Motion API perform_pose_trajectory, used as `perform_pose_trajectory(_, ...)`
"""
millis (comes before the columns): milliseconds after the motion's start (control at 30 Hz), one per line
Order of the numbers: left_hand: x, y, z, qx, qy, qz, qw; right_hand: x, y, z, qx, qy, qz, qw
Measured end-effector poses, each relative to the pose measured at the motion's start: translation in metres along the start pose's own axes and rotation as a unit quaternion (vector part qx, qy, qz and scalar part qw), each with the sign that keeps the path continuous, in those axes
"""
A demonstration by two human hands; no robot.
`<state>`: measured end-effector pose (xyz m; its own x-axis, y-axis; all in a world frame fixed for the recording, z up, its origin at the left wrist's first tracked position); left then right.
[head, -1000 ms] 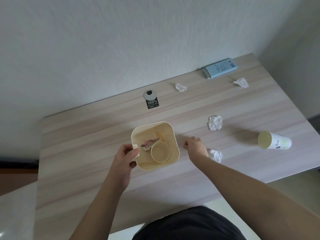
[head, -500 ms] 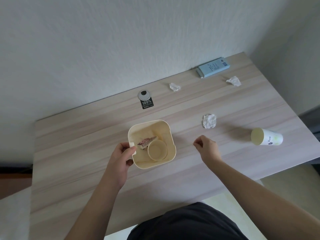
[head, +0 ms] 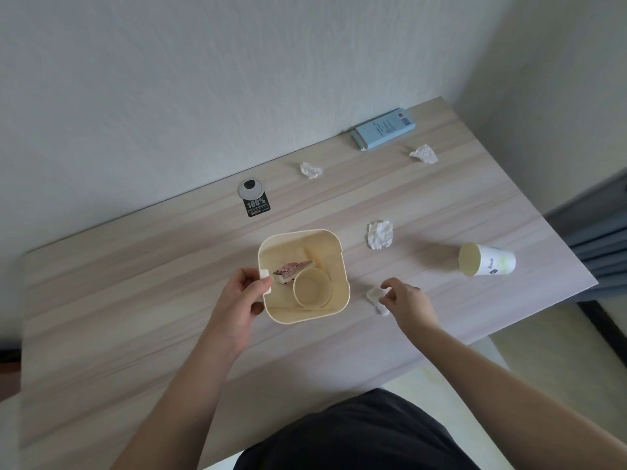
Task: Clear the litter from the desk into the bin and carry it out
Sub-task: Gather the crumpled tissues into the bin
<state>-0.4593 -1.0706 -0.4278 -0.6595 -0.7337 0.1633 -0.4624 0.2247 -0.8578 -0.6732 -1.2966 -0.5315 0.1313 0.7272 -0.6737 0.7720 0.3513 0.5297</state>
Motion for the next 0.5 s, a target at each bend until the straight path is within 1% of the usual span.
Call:
perform_pose_trajectory(167,0.008,-0.005,0.006,0.002,-0.002,0.003,1.0,0.003,0.001,0.011,0.014,0.048,-0.058,0.997)
perform_pose_trajectory(333,0.008,-0.004,0.01,-0.002,-0.015,0.001,1.0,0.002,0.004,0.022,0.03,0.085,-0.082,0.993)
perform_pose_trajectory(400,0.008,-0.004,0.01,-0.003,-0.021,0.003,1.0,-0.007,0.007,0.028,0.029,0.082,-0.066,0.994)
perform_pose_trajectory(500,0.008,-0.003,0.01,-0.002,-0.03,0.003,1.0,-0.032,0.014,0.04,0.023,0.041,-0.054,0.997)
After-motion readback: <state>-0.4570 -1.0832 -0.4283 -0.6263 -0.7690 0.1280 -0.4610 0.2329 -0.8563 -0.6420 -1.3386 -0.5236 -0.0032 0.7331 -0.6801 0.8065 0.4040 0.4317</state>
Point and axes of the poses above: each hand's wrist, its own z-axis towards the middle knuckle, its own x-axis out of the palm, y = z × x, the point moved 3 cm from there along z, towards the middle knuckle, and after that the axes turned 7 degrees about y, right-handed, at the moved point
